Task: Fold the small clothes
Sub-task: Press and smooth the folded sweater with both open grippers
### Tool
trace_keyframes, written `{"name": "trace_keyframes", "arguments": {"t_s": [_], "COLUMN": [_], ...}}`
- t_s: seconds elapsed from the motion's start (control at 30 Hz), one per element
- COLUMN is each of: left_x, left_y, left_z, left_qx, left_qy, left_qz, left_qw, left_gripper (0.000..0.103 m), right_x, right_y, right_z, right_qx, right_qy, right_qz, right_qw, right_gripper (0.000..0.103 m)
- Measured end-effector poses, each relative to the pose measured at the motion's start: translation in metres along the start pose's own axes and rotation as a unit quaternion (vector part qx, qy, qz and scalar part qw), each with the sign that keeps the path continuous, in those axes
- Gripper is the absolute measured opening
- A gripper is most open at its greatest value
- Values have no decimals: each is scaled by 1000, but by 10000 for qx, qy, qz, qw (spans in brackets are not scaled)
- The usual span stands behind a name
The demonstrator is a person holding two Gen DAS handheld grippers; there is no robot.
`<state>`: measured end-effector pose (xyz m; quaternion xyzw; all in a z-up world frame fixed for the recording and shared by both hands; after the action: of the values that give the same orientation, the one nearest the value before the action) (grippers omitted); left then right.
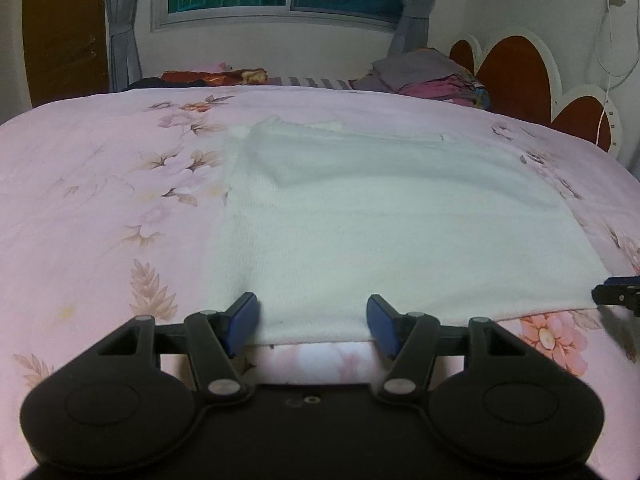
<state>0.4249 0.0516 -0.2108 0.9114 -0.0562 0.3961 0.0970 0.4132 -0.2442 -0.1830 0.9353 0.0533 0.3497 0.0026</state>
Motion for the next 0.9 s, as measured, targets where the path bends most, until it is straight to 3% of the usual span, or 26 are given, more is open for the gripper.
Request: {"name": "trace_keyframes", "arguments": {"t_s": [0.9], "left_x": [-4], "left_y": [3], "left_z": [3], "left_qx": [150], "left_qy": [-18], "left_qz": [133], "left_qw": [9998], "left_gripper": [61], "right_x": [-9], "right_y": [4], "right_z": [-1], "right_qx": [-187], "right_qy": [134], "right_qz": [-68], "right_qw": [9997], "right_gripper": [30]}}
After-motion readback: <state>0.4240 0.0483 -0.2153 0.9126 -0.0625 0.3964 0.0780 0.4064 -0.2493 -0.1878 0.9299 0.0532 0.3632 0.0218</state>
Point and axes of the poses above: each gripper's, at about its wrist camera, not at the fingertips, and z roughly the way its jaws point, y to its right, x to its top, the point moved 9 cm from there along z, roughly the way its jaws point, and after that the axes turned 8 degrees about -x, right-handed, at the moved point
